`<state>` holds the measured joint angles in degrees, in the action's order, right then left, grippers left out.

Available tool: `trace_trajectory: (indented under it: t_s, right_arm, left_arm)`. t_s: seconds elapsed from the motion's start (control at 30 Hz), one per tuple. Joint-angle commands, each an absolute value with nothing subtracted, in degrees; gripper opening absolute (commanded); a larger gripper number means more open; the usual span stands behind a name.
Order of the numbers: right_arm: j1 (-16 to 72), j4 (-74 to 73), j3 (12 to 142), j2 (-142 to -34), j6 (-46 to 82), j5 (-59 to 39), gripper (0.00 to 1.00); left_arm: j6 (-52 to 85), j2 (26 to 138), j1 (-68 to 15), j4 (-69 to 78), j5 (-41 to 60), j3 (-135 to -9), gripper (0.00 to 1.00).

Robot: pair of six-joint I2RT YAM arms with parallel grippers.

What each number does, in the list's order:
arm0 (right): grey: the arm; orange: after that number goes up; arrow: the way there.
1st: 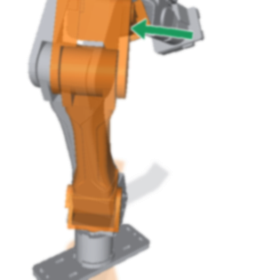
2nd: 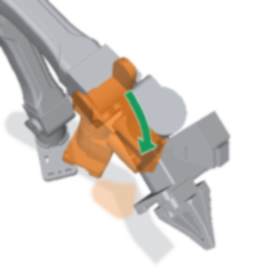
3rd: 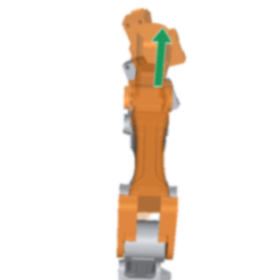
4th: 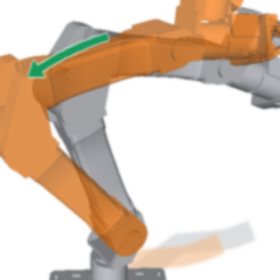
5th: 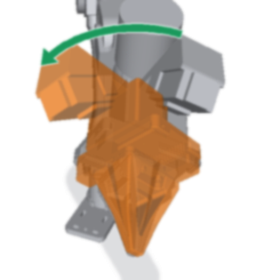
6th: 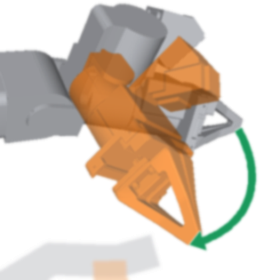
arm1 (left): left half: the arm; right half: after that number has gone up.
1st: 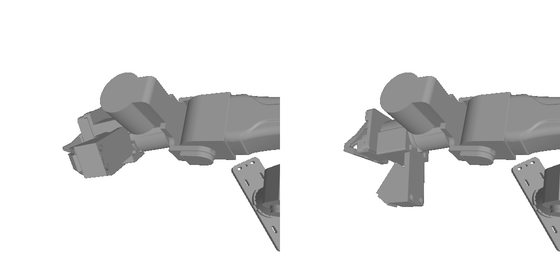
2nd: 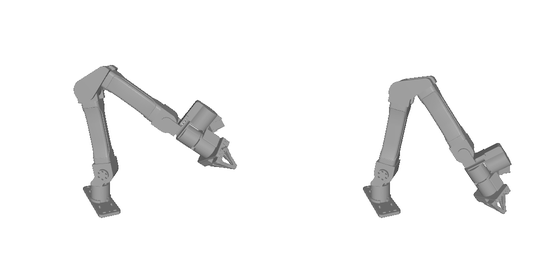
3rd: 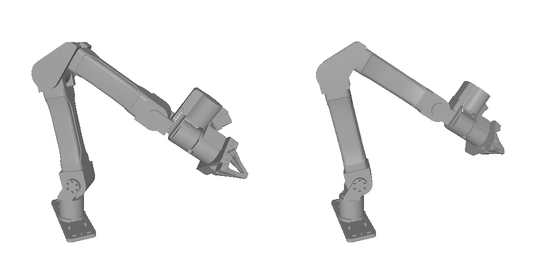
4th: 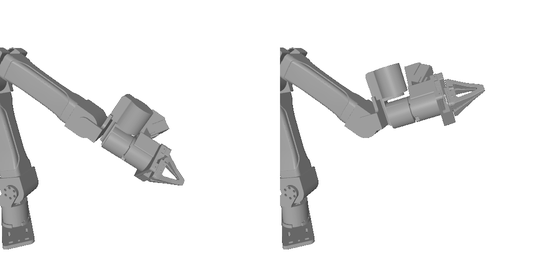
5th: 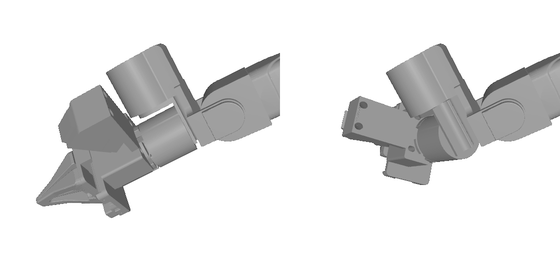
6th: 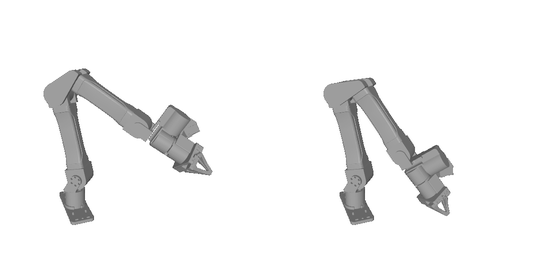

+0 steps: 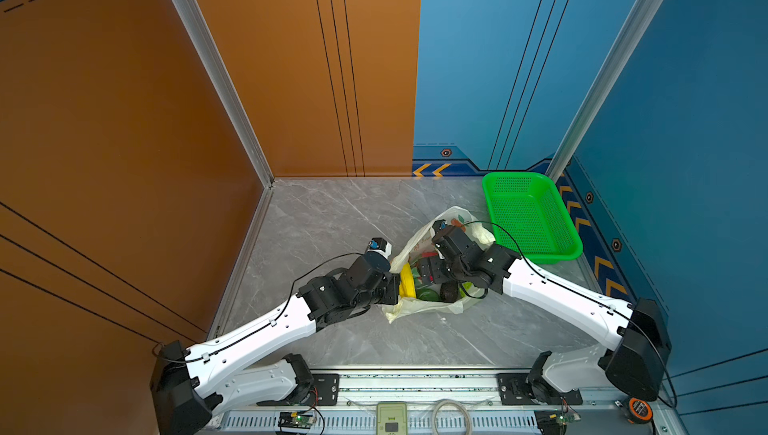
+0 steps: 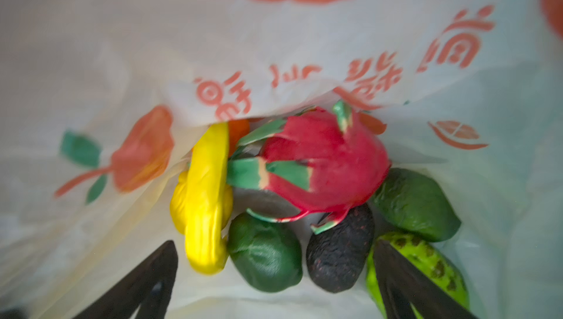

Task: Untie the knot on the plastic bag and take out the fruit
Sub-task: 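Lower the right gripper into the bag toward the yellow banana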

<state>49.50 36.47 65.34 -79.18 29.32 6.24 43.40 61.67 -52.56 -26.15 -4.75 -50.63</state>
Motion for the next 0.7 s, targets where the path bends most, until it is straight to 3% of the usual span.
trace_trajectory:
  t_s: [0.0, 0.67]
  right_arm:
    - [52.12, 41.40, 63.50, -76.64, 33.01, 6.33, 1.00]
    - [66.43, 39.80, 48.57, -77.68, 40.88, 8.58, 1.00]
  left_arm:
    - [44.53, 62.06, -52.97, -27.17, -6.32, -51.94, 0.00]
    - [47.41, 59.07, -54.55, -26.28, -5.11, -45.04, 0.00]
